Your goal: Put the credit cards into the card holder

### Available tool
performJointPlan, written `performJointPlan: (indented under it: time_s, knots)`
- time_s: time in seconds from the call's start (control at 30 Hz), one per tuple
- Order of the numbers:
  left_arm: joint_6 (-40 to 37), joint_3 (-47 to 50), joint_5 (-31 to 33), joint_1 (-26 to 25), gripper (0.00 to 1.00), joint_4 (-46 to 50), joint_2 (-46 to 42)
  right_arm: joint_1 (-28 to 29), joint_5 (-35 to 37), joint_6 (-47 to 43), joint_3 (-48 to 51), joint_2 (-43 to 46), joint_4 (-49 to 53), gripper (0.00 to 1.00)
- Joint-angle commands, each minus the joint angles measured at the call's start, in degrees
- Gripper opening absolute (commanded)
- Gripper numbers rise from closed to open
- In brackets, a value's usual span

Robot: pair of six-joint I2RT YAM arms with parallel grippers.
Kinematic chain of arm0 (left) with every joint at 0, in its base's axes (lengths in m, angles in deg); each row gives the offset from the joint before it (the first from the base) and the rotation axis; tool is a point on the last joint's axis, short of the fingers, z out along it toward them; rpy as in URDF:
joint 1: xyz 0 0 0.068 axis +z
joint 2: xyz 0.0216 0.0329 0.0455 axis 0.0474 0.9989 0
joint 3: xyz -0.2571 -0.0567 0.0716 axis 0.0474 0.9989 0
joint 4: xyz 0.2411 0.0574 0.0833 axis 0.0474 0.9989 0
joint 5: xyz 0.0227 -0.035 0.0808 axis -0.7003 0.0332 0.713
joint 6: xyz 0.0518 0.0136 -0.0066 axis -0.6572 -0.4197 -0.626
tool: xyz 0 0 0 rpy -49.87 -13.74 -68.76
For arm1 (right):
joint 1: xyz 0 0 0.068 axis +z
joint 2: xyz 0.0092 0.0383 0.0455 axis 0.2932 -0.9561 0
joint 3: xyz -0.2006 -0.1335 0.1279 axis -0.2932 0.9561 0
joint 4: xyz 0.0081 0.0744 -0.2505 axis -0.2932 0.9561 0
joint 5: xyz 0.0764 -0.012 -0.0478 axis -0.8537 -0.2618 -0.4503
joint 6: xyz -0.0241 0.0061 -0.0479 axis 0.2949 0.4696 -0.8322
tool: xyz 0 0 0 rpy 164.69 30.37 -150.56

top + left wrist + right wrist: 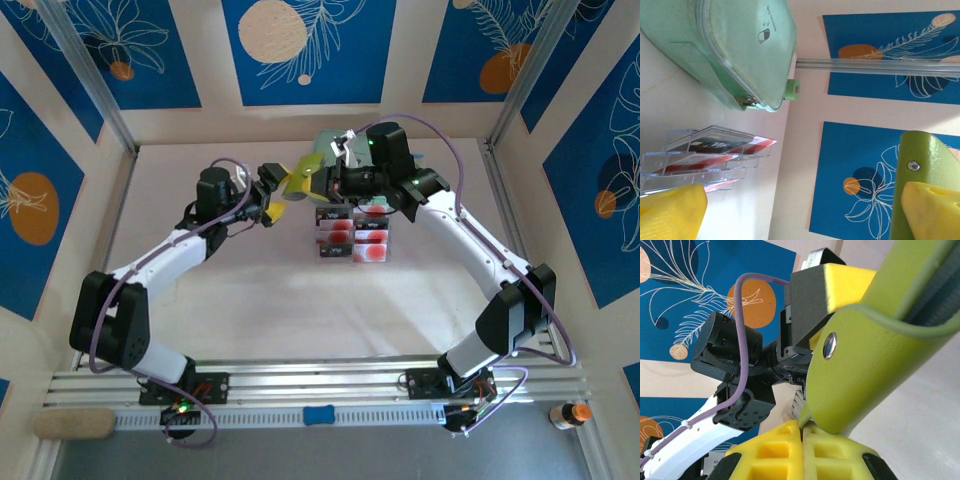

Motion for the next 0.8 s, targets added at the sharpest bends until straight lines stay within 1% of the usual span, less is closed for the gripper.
performJointPlan:
  time_s: [0.0, 0.4, 0.77]
  knots:
    - [2.00, 1.29, -0.08, 1.20, 1.00, -5.89, -3.54, 0.63, -1.54, 0.50, -0.66, 0.21, -1.06, 0.00]
    - [1.00, 2.30, 0.21, 3.14, 1.00, -4.75, -5.87, 1.38, -2.34, 1.78, -0.56, -0.54, -3.06, 0.00]
    - [2.76, 1.49, -2.52, 3.27, 1.00, -10.11, -3.34, 4.53, -3.50, 2.42, -3.46, -4.16, -4.75, 0.00]
